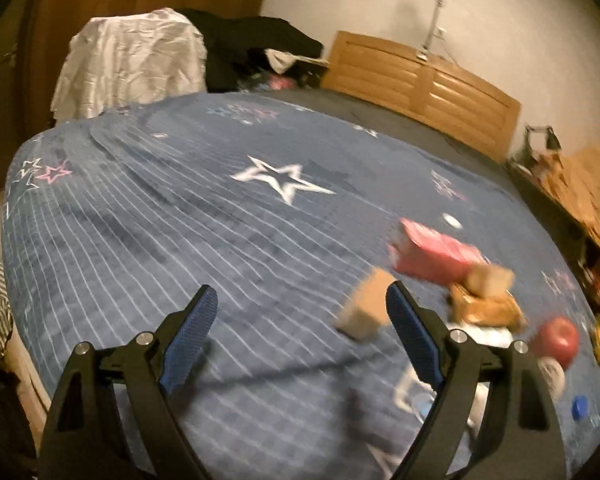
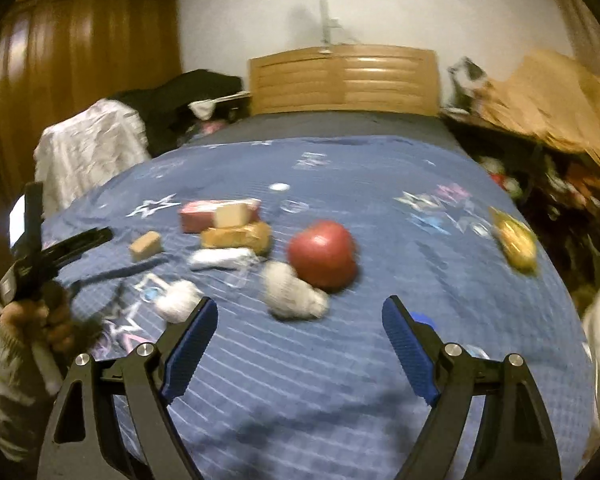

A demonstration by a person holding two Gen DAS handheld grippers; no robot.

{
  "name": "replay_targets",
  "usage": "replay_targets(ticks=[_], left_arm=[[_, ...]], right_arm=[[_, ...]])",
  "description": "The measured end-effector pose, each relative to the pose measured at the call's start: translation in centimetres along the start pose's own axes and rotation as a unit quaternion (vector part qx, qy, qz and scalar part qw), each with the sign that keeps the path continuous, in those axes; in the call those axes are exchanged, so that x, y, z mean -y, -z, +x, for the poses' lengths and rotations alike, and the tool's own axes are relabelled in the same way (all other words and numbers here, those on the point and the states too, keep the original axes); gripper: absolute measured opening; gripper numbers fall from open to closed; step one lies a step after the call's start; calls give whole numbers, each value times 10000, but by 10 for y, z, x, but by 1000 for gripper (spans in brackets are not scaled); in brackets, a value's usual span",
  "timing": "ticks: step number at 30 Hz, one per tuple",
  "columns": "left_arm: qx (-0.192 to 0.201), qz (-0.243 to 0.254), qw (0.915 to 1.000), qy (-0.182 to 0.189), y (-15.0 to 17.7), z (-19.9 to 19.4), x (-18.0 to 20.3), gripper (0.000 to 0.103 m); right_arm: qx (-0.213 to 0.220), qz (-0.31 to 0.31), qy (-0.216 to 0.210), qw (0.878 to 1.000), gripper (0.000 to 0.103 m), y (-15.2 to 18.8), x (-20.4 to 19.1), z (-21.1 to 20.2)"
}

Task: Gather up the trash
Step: 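Move both open tools back toward the trash on the bed, then grasp the gold cigarette carton with the right tool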

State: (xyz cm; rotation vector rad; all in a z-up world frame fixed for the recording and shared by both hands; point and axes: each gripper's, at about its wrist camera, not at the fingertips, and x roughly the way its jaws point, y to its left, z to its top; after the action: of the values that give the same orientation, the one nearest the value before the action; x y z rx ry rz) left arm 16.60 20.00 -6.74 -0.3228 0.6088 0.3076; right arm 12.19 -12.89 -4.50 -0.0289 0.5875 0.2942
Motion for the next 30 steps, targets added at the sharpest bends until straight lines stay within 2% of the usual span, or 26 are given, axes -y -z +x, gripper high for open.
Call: replay_targets(ticks=[3,4,6,9,12,17,18,20,24,29,30], left_arm=[[-188,-159,9997,-4,0,21,-12,83],[-308,-247,9992,77,1,27,-16,83],[-547,-467,9971,250,1,37,-24,83],[-743,-609,9949,316,2,46,-30,83],[-772,-613,9945,357,4,48,-30,83],[-776,-738,9929,525,5,51,-37,83],[-773,-747,9928,536,5,51,-38,83],[-771,-772,9924,567,6,50,-39,83],[-779,-801,9918,625,6,53,-42,83],[-786,-805,9916,641,6,53,-44,83],[-798,-801,9915,638,6,54,-44,83]], right_arm=[[31,-226,-306,9993,94,-20,-20,18],[19,-277,-379,9989,98,-29,-27,28],[-70,-332,-471,9983,98,-42,-38,48],[-395,-333,-536,9972,98,-63,-57,93],[-811,-303,-642,9942,98,-69,-70,136],[-1366,-124,-362,9899,98,-69,-73,195],[-1466,-141,-191,9889,98,-69,-73,205],[-1384,-191,20,9902,98,-67,-72,214],[-1552,-84,340,9873,98,-66,-65,233],[-1461,-95,228,9890,97,-64,-62,243],[-1394,-81,91,9902,93,-65,-61,241]])
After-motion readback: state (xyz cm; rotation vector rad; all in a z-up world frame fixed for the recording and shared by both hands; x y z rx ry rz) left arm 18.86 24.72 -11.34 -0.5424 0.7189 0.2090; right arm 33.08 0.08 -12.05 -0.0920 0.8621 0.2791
